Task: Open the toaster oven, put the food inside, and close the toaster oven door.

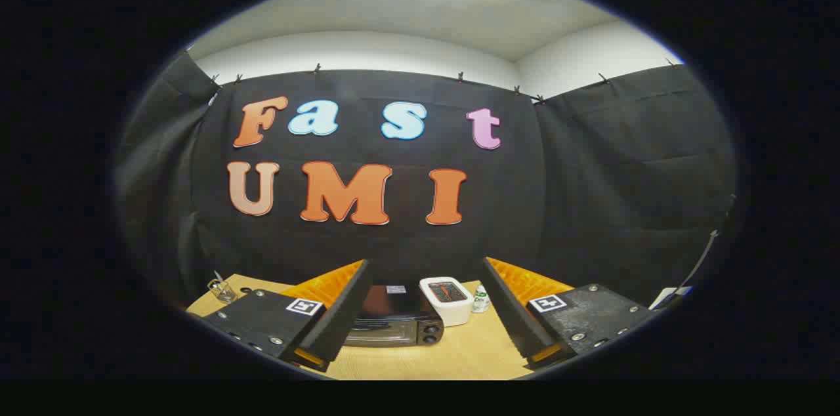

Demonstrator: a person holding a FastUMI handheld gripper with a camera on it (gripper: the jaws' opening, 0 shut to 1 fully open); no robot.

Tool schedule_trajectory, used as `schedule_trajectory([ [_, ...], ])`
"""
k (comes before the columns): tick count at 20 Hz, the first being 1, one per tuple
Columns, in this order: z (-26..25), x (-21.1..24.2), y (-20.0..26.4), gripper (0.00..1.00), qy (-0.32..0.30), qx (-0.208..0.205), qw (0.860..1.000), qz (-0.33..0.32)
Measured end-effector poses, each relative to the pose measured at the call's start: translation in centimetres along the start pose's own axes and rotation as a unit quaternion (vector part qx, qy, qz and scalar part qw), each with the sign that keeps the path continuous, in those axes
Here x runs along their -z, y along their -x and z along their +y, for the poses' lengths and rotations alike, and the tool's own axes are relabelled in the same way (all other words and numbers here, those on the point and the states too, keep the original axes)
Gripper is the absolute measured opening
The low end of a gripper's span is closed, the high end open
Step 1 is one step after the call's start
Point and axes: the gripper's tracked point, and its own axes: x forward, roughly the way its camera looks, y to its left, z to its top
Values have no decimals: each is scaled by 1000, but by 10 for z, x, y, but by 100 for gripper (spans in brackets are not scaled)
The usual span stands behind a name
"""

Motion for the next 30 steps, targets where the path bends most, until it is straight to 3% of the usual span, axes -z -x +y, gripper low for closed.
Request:
schedule_trajectory([
  [7, 0, 10, -7, 98, -38, -1, 999, 20],
  [17, 13, 15, -16, 99, -10, -10, 1000, 21],
  [30, 48, 77, -35, 99, -7, -42, 996, 83],
])
